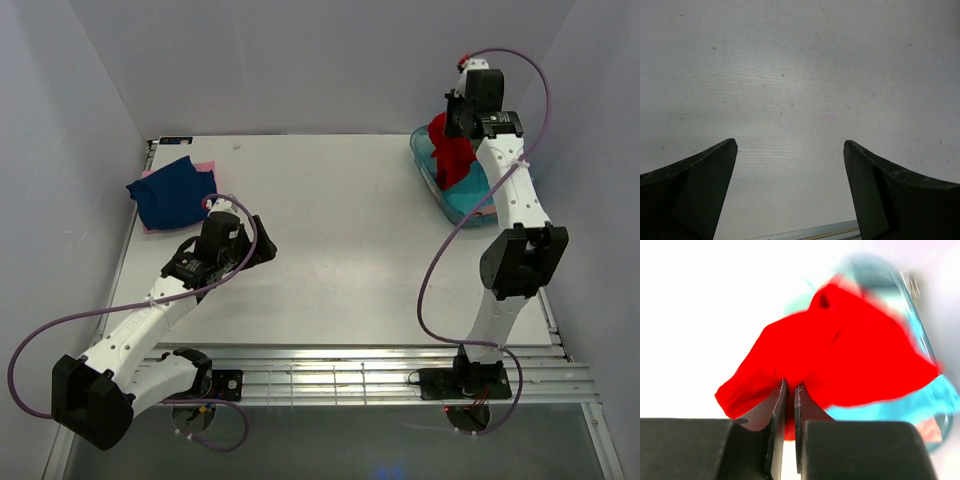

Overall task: Fold and stack the t-shirts
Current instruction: Grab the tshirt from the pile, then move the tshirt to the center of the board

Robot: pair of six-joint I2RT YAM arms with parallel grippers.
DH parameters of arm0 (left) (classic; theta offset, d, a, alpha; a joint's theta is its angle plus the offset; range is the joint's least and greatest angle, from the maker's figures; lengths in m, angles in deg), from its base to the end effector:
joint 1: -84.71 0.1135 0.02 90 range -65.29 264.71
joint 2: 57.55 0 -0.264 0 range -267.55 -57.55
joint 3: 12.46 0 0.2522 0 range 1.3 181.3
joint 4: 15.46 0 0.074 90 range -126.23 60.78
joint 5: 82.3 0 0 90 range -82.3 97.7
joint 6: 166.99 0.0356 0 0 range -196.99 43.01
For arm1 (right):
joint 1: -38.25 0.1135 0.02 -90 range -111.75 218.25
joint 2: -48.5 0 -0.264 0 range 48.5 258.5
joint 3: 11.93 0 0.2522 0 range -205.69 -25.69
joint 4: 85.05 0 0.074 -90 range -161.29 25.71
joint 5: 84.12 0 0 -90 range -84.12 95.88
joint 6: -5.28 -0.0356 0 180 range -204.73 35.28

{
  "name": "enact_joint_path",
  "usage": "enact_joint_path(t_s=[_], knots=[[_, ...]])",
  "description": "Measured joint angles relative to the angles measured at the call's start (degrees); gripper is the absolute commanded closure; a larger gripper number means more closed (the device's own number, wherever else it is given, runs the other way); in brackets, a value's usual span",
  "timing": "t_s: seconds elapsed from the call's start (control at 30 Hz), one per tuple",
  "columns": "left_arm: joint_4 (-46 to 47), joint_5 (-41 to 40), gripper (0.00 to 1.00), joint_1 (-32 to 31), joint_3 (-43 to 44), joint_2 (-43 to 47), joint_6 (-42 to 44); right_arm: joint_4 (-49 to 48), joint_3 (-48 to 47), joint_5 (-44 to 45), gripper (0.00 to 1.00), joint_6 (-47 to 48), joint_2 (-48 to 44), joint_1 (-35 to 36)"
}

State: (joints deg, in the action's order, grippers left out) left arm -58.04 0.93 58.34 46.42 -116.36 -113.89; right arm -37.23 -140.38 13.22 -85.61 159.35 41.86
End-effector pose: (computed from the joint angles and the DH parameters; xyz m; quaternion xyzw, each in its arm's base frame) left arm 0.1955 -0.0922 0.2658 -0.1075 0.9077 -0.1648 0.3706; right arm 0.4482 0.0237 0.3815 0.0114 0.8657 -0.0359 0.4991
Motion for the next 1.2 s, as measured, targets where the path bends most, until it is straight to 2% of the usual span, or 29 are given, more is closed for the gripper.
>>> enact_joint_path(t_s=[0.23,0.37,0.47,0.5,0.57,0.63,0.73,0.87,1.03,1.2], knots=[[0.02,-0.31,0.02,0.0,0.02,-0.46,0.02,4.87,-10.03,-4.37,0.91,-0.17,-10.93,15.91],[0.04,-0.46,0.02,0.0,0.02,-0.28,0.0,6.51,-8.85,-8.35,0.9,-1.53,-15.93,18.38],[0.04,-0.83,0.02,0.0,0.02,0.42,-0.13,4.83,1.79,-8.98,0.63,-2.91,-22.51,17.51],[0.02,-0.94,0.02,0.0,0.02,0.85,-0.22,3.65,7.56,-8.83,0.41,-3.26,-25.29,17.31],[0.04,-0.96,0.02,0.0,0.02,1.75,-0.44,0.92,20.26,-8.26,0.31,-4.07,-29.94,16.94],[0.07,-0.98,0.02,0.0,0.02,2.73,-0.63,0.35,31.45,-6.84,0.3,-4.15,-31.95,16.85],[0.15,-1.16,0.02,0.0,-0.11,3.8,-0.66,-1.4,48.87,-3.72,0.3,-5.18,-29.46,16.9],[0.07,-1.18,0.02,0.0,-0.63,3.98,-0.68,0.55,62.31,-1.84,0.3,-6.23,-28.5,17.46],[0.76,-0.42,0.02,0.0,-0.68,2.01,-0.87,-3.28,62.69,-7.34,0.33,-6.45,-35.63,18.93],[2.54,0.94,0.02,0.0,-0.7,-1.88,-1.11,-8.41,57.7,-12.68,0.35,-7.21,-33.42,24.13]])
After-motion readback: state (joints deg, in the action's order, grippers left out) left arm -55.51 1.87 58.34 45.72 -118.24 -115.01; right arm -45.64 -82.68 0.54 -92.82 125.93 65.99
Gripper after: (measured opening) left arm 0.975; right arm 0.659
